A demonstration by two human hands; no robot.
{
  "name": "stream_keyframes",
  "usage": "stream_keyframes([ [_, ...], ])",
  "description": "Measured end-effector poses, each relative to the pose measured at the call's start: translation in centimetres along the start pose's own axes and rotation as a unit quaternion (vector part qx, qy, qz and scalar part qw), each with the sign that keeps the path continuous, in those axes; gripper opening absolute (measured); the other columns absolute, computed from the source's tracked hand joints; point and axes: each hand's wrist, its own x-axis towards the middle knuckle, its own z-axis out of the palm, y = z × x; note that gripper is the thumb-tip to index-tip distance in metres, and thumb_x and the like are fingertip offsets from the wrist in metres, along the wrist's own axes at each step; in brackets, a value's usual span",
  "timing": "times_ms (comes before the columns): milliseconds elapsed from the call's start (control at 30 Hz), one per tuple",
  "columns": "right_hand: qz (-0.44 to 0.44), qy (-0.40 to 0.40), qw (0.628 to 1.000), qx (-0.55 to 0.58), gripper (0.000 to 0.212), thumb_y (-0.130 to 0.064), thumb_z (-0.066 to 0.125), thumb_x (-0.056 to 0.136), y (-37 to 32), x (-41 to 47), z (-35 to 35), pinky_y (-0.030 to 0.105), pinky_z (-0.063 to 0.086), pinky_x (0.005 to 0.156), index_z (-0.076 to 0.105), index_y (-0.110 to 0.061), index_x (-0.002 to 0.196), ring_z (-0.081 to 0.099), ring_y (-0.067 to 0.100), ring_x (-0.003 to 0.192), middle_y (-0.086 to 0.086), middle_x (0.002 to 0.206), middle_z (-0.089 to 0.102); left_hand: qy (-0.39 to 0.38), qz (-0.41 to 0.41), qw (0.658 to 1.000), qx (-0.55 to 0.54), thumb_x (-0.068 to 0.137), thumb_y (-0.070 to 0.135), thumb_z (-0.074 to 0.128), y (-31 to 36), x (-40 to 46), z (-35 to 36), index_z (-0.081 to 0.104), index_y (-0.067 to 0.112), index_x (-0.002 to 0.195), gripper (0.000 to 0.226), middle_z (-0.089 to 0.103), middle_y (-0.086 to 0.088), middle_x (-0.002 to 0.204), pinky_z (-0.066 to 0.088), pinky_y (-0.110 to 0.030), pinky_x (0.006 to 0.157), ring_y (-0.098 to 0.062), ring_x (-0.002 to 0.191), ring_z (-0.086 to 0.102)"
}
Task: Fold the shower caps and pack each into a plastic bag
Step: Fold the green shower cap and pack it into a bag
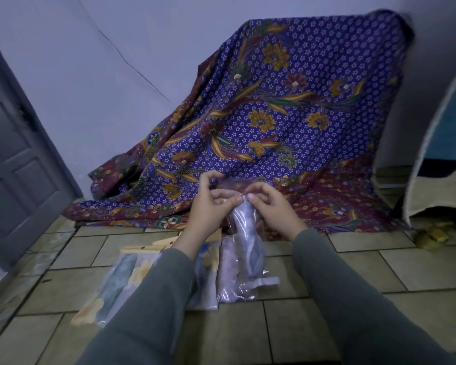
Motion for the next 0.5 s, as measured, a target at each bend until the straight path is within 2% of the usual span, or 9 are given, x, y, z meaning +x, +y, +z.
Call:
stream_keyframes([
  [67, 0.002, 0.008, 1.000, 0.007, 0.008, -0.008, 0.049, 0.097, 0.2, -0.3, 0.2, 0.028, 0.051, 0.048, 0.053, -0.013, 0.102, 0.062, 0.009, 0.066, 0.004, 0.089, 0.064, 0.004, 0.006, 1.000, -0.014, 0.077, -0.003, 0.073, 0.2, -0.5, 0.1, 0.043, 0.018, 0.118, 0.056, 0.072, -0.011, 0.089, 0.052, -0.020, 0.069, -0.014, 0.077, 0.069],
  [167, -0.014, 0.021, 1.000, -0.001, 0.022, 0.003, 0.048, 0.093, 0.3, -0.5, 0.5, 0.033, 0.050, 0.058, 0.054, -0.018, 0.096, 0.058, 0.017, 0.075, 0.002, 0.091, 0.062, -0.020, 0.038, 0.998, 0.053, 0.081, -0.001, 0.069, 0.3, -0.6, 0.0, 0.066, 0.018, 0.092, 0.023, 0.072, 0.000, 0.084, 0.050, -0.019, 0.068, -0.009, 0.076, 0.064],
  [200, -0.020, 0.023, 1.000, -0.003, 0.026, 0.008, 0.046, 0.092, 0.1, -0.6, 0.6, 0.029, 0.049, 0.060, 0.054, -0.016, 0.095, 0.058, 0.014, 0.074, 0.002, 0.090, 0.062, -0.032, 0.041, 0.996, 0.073, 0.083, 0.001, 0.067, 0.4, -0.7, -0.2, 0.069, 0.020, 0.087, 0.019, 0.071, -0.003, 0.085, 0.050, -0.023, 0.068, -0.012, 0.074, 0.062],
  [267, -0.012, 0.027, 1.000, 0.011, 0.022, 0.012, 0.041, 0.092, -0.6, -0.9, 0.4, 0.017, 0.044, 0.050, 0.052, -0.007, 0.095, 0.054, 0.001, 0.057, 0.003, 0.086, 0.058, -0.066, 0.027, 0.994, 0.083, 0.087, 0.004, 0.062, 0.4, -0.9, -1.0, 0.071, 0.021, 0.091, 0.019, 0.069, -0.014, 0.091, 0.047, -0.032, 0.065, -0.021, 0.072, 0.056],
  [333, 0.000, 0.021, 0.999, 0.032, 0.018, 0.010, 0.037, 0.095, -1.2, -1.1, 0.3, 0.014, 0.041, 0.040, 0.049, -0.003, 0.097, 0.050, -0.005, 0.046, 0.003, 0.080, 0.053, -0.099, -0.005, 0.994, 0.039, 0.087, -0.002, 0.056, 0.5, -1.4, -1.6, 0.070, 0.017, 0.097, 0.026, 0.068, -0.013, 0.093, 0.051, -0.033, 0.068, -0.023, 0.076, 0.059],
  [400, 0.017, 0.013, 0.998, 0.053, 0.019, 0.007, 0.035, 0.096, -1.5, -1.2, 0.1, 0.017, 0.047, 0.042, 0.048, -0.006, 0.094, 0.055, 0.001, 0.049, 0.003, 0.081, 0.054, -0.105, -0.027, 0.994, 0.001, 0.082, 0.000, 0.051, 0.7, -1.7, -1.7, 0.070, 0.016, 0.100, 0.030, 0.069, -0.009, 0.090, 0.053, -0.032, 0.069, -0.021, 0.076, 0.063],
  [500, 0.031, -0.006, 0.994, 0.100, 0.026, 0.004, 0.031, 0.095, -1.4, -1.4, 0.0, 0.028, 0.056, 0.056, 0.052, -0.010, 0.091, 0.063, 0.018, 0.067, 0.006, 0.090, 0.058, -0.062, -0.030, 0.998, 0.002, 0.093, 0.011, 0.055, 1.0, -2.2, -1.1, 0.071, 0.017, 0.097, 0.017, 0.072, -0.004, 0.082, 0.054, -0.029, 0.064, -0.016, 0.072, 0.065],
])
